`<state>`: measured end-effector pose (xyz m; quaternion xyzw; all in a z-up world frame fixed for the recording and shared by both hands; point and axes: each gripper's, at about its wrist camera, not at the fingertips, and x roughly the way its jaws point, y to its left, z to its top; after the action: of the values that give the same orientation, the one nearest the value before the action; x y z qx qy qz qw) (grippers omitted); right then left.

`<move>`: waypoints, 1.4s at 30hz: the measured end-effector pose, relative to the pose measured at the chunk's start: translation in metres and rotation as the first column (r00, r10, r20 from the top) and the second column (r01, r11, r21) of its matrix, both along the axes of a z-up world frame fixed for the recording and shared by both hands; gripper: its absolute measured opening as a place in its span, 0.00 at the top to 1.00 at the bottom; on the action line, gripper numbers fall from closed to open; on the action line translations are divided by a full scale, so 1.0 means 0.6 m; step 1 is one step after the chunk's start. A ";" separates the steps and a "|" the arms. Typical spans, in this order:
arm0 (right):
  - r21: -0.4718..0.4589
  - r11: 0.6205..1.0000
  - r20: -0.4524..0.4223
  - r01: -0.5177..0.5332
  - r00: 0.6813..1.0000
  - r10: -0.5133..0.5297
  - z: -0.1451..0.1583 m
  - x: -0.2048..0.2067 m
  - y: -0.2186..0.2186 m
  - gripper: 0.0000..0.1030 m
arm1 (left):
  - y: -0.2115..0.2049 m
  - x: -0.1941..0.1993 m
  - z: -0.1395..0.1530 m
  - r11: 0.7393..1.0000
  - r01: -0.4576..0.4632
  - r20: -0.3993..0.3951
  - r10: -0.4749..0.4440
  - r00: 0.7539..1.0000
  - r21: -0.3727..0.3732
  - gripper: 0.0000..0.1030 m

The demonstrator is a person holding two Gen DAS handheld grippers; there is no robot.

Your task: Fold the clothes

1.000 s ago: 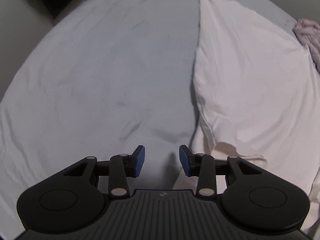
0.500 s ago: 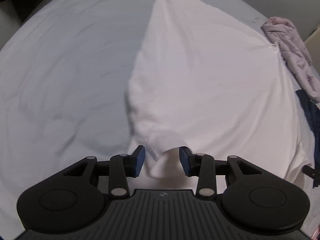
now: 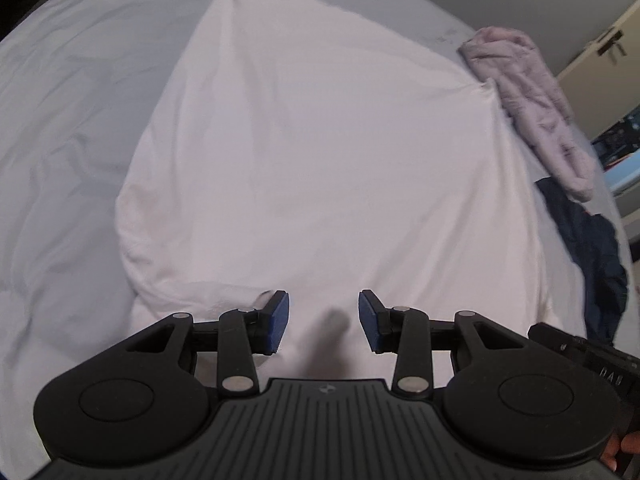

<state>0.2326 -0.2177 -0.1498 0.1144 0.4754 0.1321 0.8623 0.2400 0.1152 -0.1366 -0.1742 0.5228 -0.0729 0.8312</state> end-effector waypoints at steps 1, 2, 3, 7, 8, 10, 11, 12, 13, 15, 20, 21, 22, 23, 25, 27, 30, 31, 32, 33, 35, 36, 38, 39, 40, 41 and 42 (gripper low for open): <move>0.002 1.000 0.015 0.014 1.000 -0.014 0.011 -0.003 -0.010 0.91 | 0.001 -0.003 0.006 1.000 0.001 0.013 -0.001 1.000 0.006 0.64; 0.000 0.999 0.031 0.035 0.999 -0.035 0.023 -0.007 -0.024 0.91 | 0.003 -0.006 0.016 1.000 0.001 0.029 -0.002 1.000 0.027 0.64; -0.003 0.999 0.041 0.050 0.998 -0.050 0.030 -0.010 -0.035 0.91 | 0.005 -0.010 0.025 0.999 0.001 0.045 -0.003 0.999 0.048 0.63; -0.055 0.989 0.060 0.137 0.989 -0.134 0.049 -0.027 -0.086 0.90 | 0.020 -0.023 0.039 0.991 -0.029 0.022 0.026 0.999 0.131 0.64; -0.091 0.982 0.054 0.164 0.986 -0.160 0.050 -0.033 -0.100 0.90 | 0.023 -0.025 0.039 0.988 -0.039 0.010 0.038 0.999 0.152 0.64; -0.157 0.969 0.033 0.189 0.982 -0.186 0.041 -0.044 -0.116 0.90 | 0.028 -0.029 0.036 0.978 -0.042 -0.016 0.046 0.999 0.203 0.64; -0.187 0.963 0.022 0.195 0.981 -0.195 0.036 -0.049 -0.123 0.90 | 0.033 -0.033 0.034 0.973 -0.044 -0.026 0.052 0.998 0.225 0.64; -0.205 0.958 0.012 0.199 0.980 -0.201 0.030 -0.054 -0.128 0.90 | 0.037 -0.036 0.031 0.973 -0.051 -0.038 0.061 0.997 0.227 0.64; -0.213 0.956 0.001 0.200 0.979 -0.205 0.024 -0.058 -0.131 0.90 | 0.042 -0.039 0.028 0.972 -0.057 -0.049 0.070 0.996 0.229 0.64; -0.237 0.951 -0.043 0.198 0.976 -0.214 0.000 -0.066 -0.137 0.90 | 0.049 -0.044 0.022 0.973 -0.062 -0.073 0.080 0.994 0.222 0.64; -0.235 0.956 -0.103 0.173 0.974 -0.202 -0.038 -0.068 -0.130 0.90 | 0.053 -0.049 0.004 0.975 -0.056 -0.113 0.082 0.990 0.217 0.64; -0.229 0.959 -0.106 0.167 0.975 -0.195 -0.042 -0.068 -0.125 0.90 | 0.053 -0.049 0.000 0.975 -0.054 -0.121 0.082 0.989 0.217 0.64; -0.224 0.961 -0.105 0.162 0.976 -0.189 -0.044 -0.066 -0.120 0.90 | 0.052 -0.049 -0.002 0.976 -0.055 -0.122 0.082 0.989 0.213 0.64; -0.220 0.963 -0.096 0.157 0.979 -0.181 -0.041 -0.062 -0.112 0.90 | 0.052 -0.050 -0.003 0.977 -0.055 -0.123 0.082 0.989 0.207 0.64; -0.218 0.966 -0.072 0.139 0.985 -0.158 -0.034 -0.054 -0.095 0.90 | 0.050 -0.051 -0.005 0.979 -0.055 -0.124 0.080 0.989 0.195 0.64; -0.217 0.969 -0.051 0.116 0.990 -0.130 -0.026 -0.043 -0.079 0.90 | 0.044 -0.048 -0.008 0.981 -0.048 -0.120 0.072 0.990 0.189 0.64; -0.211 0.974 -0.031 0.080 0.996 -0.089 -0.017 -0.026 -0.057 0.90 | 0.043 -0.047 -0.014 0.983 -0.049 -0.120 0.071 0.990 0.179 0.64; -0.209 0.975 -0.027 0.068 0.997 -0.076 -0.015 -0.021 -0.050 0.90 | 0.042 -0.047 -0.015 0.983 -0.049 -0.119 0.071 0.990 0.175 0.64; -0.209 0.976 -0.026 0.057 0.998 -0.064 -0.015 -0.016 -0.042 0.90 | 0.042 -0.046 -0.018 0.985 -0.050 -0.119 0.071 0.990 0.167 0.64; -0.208 0.977 -0.027 0.043 0.998 -0.050 -0.016 -0.011 -0.033 0.90 | 0.041 -0.044 -0.019 0.986 -0.049 -0.118 0.068 0.991 0.162 0.64; -0.205 0.979 -0.032 0.017 0.999 -0.024 -0.021 -0.003 -0.017 0.90 | 0.037 -0.039 -0.022 0.988 -0.041 -0.114 0.059 0.992 0.152 0.64; -0.204 0.979 -0.036 0.005 0.999 -0.013 -0.025 -0.001 -0.010 0.90 | 0.035 -0.037 -0.023 0.988 -0.038 -0.113 0.055 0.992 0.146 0.64; -0.202 0.979 -0.052 -0.017 0.999 0.007 -0.038 0.006 0.004 0.90 | 0.029 -0.034 -0.027 0.991 -0.030 -0.111 0.045 0.993 0.131 0.64; -0.201 0.979 -0.063 -0.026 0.998 0.013 -0.045 0.007 0.009 0.90 | 0.026 -0.032 -0.029 0.992 -0.027 -0.110 0.040 0.993 0.123 0.64; -0.199 0.979 -0.074 -0.033 0.997 0.019 -0.052 0.009 0.014 0.90 | 0.023 -0.028 -0.033 0.993 -0.024 -0.113 0.038 0.993 0.117 0.64; -0.197 0.980 -0.086 -0.041 0.996 0.024 -0.058 0.011 0.018 0.90 | 0.021 -0.025 -0.038 0.993 -0.023 -0.118 0.037 0.992 0.116 0.64; -0.199 0.979 -0.093 -0.047 0.995 0.029 -0.064 0.011 0.022 0.89 | 0.019 -0.024 -0.042 0.992 -0.022 -0.122 0.037 0.992 0.120 0.64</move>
<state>0.2395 -0.2044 -0.1881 0.0235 0.5266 0.0946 0.8445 0.2258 0.1264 -0.1616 -0.1365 0.5742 -0.0183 0.8070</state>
